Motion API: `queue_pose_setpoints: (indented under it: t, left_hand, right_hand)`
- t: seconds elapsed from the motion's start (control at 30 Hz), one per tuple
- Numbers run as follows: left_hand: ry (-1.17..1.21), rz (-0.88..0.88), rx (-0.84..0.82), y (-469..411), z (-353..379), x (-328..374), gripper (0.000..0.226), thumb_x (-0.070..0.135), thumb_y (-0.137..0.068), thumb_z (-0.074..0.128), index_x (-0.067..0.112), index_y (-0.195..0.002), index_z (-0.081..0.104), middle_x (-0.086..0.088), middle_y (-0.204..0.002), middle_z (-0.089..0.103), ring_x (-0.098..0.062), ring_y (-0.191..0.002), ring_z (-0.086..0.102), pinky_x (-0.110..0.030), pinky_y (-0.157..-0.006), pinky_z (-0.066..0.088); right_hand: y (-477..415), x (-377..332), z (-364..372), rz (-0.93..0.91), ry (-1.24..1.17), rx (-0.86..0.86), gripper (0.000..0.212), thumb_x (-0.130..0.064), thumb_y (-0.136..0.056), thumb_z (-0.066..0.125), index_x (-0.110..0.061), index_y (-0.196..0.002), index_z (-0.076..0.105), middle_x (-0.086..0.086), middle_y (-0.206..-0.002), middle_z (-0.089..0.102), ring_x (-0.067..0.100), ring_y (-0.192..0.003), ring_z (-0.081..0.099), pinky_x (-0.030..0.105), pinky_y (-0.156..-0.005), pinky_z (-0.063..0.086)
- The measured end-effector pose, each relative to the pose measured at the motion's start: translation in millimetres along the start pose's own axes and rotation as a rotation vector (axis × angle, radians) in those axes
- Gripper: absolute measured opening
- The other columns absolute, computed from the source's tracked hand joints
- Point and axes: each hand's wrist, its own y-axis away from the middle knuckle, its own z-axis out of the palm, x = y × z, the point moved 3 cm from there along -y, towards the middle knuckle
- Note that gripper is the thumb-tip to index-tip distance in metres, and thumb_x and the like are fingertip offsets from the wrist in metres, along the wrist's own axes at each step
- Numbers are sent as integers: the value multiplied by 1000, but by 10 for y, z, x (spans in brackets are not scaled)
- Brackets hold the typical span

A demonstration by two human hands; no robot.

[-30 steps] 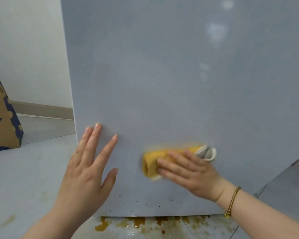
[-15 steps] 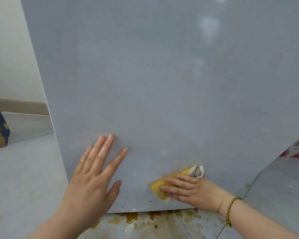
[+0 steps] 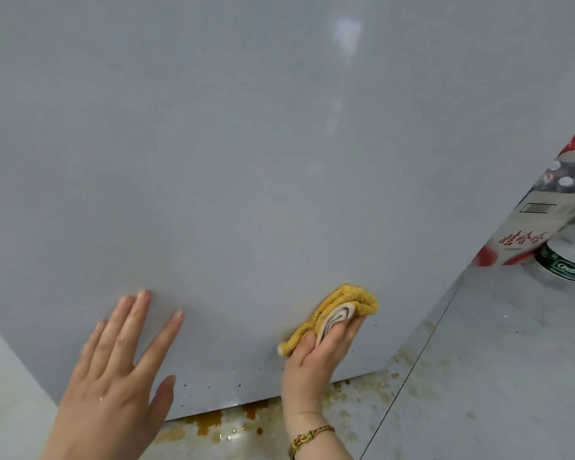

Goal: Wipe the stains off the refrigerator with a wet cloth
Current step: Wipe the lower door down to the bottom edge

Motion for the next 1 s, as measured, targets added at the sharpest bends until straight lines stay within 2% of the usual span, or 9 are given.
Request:
queue_pose_setpoints:
  t: [0.1,0.23,0.33,0.57,0.67,0.73,0.8,0.9,1.0]
  left_hand:
    - [-5,-4,-9,-2,23,37,54,44,-93,12,34,-146,8,3,-156,-3,-14,-143,-1,-27,-115,1]
    - [35,-4,0,17,122,182,53,45,-93,13,35,-145,9,5,-156,-1,-14,-143,0,-29,-115,2]
    - [41,-42,-24,-1,169,213,53,47,-92,11,38,-145,8,7,-155,-2,-13,-143,-2,-30,-115,-1]
    - [33,-35,-70,3,167,168,55,49,-92,10,35,-145,8,7,-155,-2,-15,-143,-2,-30,-116,-2]
    - [59,-37,-73,25,194,181,56,50,-92,11,35,-145,9,7,-155,-1,-15,-143,-1,-32,-115,1]
    - [80,-50,-71,5,200,176,56,52,-91,11,36,-145,9,7,-155,-1,-16,-143,-1,-35,-115,2]
    - [90,-49,-89,2,227,168,56,53,-91,10,38,-145,9,7,-155,-1,-17,-143,-2,-37,-115,2]
    - [103,-57,-108,25,245,158,56,54,-91,8,39,-144,7,6,-156,-3,-17,-143,-3,-37,-116,1]
    - [105,-57,-116,37,267,122,56,55,-90,8,40,-144,7,6,-156,-3,-18,-144,-2,-39,-115,3]
  right_hand:
    - [47,-118,31,110,-74,-10,56,-23,-88,30,-37,-137,5,-18,-147,-11,0,-137,0,29,-114,18]
    - [54,-348,79,-493,29,-114,49,-25,-100,21,-28,-146,6,-10,-155,-11,15,-143,-4,25,-117,4]
    - [-168,-177,8,-612,161,-104,49,-27,-101,19,-27,-147,2,-6,-155,-11,16,-143,-5,29,-117,4]
    - [-534,72,-252,250,-200,137,61,-4,-93,34,-29,-141,5,-5,-153,0,-6,-131,9,9,-109,16]
    - [-537,-174,-240,6,-138,159,59,-6,-93,33,-36,-141,17,-6,-154,3,1,-135,9,22,-114,17]
    - [-611,-234,-226,-320,-40,111,52,-10,-88,34,-23,-137,27,1,-150,10,14,-138,12,30,-113,16]
    - [-731,-165,-247,-403,44,83,51,-8,-85,35,-16,-135,26,9,-146,12,19,-138,13,29,-113,15]
    - [-800,14,-284,-305,5,120,57,-14,-86,33,-24,-140,20,6,-152,10,19,-137,12,30,-113,13]
    - [-687,303,-320,106,-61,157,57,-13,-93,32,-26,-143,11,-3,-151,2,21,-140,14,32,-113,19]
